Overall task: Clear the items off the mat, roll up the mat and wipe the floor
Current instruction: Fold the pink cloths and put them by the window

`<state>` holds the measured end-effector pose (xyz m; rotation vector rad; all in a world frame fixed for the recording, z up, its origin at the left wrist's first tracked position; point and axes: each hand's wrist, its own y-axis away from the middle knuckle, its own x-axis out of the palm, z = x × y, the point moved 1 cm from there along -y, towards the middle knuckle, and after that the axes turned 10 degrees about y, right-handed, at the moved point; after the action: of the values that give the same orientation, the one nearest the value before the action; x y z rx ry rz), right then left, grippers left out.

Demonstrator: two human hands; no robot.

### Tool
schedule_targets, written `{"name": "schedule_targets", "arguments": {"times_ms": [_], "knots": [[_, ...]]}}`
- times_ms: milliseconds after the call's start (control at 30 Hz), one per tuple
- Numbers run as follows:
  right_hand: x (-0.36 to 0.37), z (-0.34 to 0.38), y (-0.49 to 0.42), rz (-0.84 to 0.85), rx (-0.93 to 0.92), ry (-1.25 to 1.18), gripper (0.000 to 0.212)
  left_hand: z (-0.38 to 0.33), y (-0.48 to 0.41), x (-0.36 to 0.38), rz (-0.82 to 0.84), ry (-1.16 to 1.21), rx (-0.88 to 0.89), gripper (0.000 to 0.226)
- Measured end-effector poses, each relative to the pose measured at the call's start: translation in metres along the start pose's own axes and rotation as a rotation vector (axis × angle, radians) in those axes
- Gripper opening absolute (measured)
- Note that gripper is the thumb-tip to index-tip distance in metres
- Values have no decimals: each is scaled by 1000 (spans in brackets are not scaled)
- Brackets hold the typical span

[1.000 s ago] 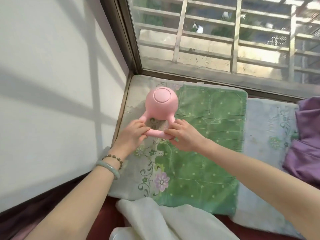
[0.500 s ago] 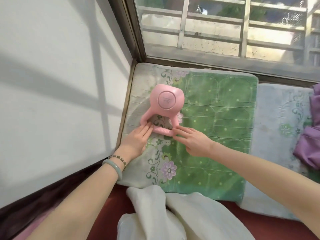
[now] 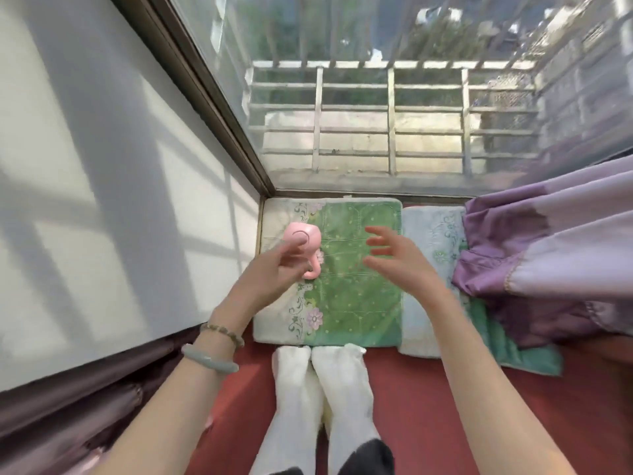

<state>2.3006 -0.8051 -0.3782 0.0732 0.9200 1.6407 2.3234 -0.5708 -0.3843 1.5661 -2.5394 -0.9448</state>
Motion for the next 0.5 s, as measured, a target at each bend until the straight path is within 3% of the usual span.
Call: {"name": "schedule_targets", "arguments": {"times_ms": [133,233,500], "knots": [[-85,64,106,-169,-133,-150,62,-150,57,-14,-26,289,217,55],[-138,105,179,-283,-228,-213,70,-235,96,-14,54,308,359,77],[-219,129,320,-579,-260,-248,86,-361,154,7,293,325,586,113]]}}
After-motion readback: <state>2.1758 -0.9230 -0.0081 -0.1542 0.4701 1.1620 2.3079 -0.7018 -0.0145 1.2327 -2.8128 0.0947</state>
